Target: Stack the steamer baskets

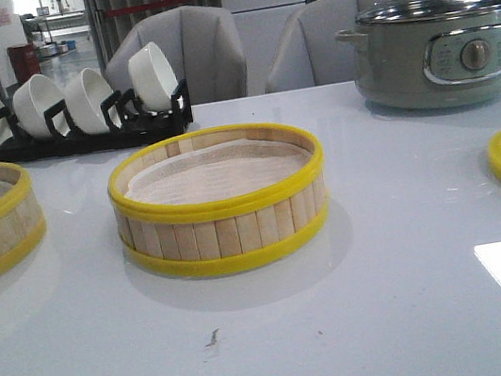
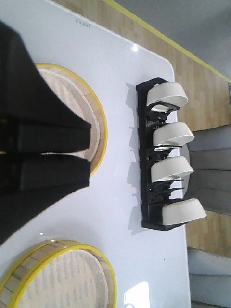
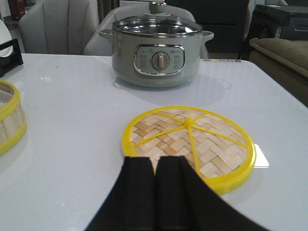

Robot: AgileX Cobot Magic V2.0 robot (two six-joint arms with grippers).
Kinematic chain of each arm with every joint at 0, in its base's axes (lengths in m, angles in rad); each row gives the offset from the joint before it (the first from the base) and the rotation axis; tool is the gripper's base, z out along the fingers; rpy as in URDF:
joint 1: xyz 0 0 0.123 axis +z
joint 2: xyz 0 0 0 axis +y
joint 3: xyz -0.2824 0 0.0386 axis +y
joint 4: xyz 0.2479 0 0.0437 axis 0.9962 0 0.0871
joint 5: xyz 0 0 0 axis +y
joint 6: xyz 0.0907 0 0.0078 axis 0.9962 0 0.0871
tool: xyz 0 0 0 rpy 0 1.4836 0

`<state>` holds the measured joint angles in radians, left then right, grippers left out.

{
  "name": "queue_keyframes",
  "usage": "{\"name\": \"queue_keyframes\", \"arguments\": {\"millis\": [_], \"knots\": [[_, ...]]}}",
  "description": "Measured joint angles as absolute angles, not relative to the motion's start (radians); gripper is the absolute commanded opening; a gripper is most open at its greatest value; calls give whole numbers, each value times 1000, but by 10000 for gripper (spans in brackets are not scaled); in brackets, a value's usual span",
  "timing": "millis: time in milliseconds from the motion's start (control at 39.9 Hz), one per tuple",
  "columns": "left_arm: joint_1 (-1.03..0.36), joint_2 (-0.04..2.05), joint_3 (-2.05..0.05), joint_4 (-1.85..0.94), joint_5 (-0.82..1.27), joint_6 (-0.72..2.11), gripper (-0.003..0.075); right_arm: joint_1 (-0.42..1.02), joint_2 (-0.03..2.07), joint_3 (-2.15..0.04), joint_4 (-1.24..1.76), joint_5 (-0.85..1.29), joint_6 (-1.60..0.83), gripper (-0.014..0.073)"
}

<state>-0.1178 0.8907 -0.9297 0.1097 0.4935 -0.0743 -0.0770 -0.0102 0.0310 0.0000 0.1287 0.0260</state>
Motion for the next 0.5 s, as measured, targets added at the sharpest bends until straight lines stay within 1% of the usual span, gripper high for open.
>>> {"name": "queue_keyframes", "arguments": {"millis": [501], "knots": [[-118, 901, -933, 122, 495, -74, 83, -77, -10, 31, 0, 129, 26, 55]]}}
